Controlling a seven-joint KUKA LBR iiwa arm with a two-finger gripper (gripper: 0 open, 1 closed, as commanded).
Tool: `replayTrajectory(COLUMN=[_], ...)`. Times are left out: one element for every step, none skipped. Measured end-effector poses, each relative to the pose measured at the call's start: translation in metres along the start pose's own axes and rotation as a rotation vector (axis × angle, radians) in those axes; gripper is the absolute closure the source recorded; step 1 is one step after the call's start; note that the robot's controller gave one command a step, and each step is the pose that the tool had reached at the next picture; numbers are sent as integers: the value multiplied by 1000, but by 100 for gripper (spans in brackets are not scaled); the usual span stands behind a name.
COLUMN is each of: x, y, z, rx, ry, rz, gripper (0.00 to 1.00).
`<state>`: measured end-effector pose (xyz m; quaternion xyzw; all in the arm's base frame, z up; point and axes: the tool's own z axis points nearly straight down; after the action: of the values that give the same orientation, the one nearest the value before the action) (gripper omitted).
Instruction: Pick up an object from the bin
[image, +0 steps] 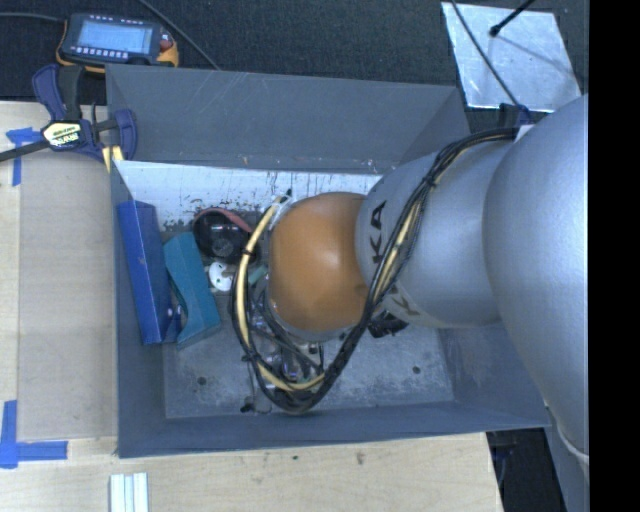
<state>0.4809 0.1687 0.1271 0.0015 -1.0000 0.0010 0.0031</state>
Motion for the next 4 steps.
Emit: replayTrajectory(x=[-2, -13, -11, -19], y=[0, -42, -87, -103], z=[-4, 32, 13, 21], rx=[-3, -3, -1, 1], ry=[-8, -11, -7, -7], rz=[3, -309, -477, -706], gripper=[0, 0, 0, 0])
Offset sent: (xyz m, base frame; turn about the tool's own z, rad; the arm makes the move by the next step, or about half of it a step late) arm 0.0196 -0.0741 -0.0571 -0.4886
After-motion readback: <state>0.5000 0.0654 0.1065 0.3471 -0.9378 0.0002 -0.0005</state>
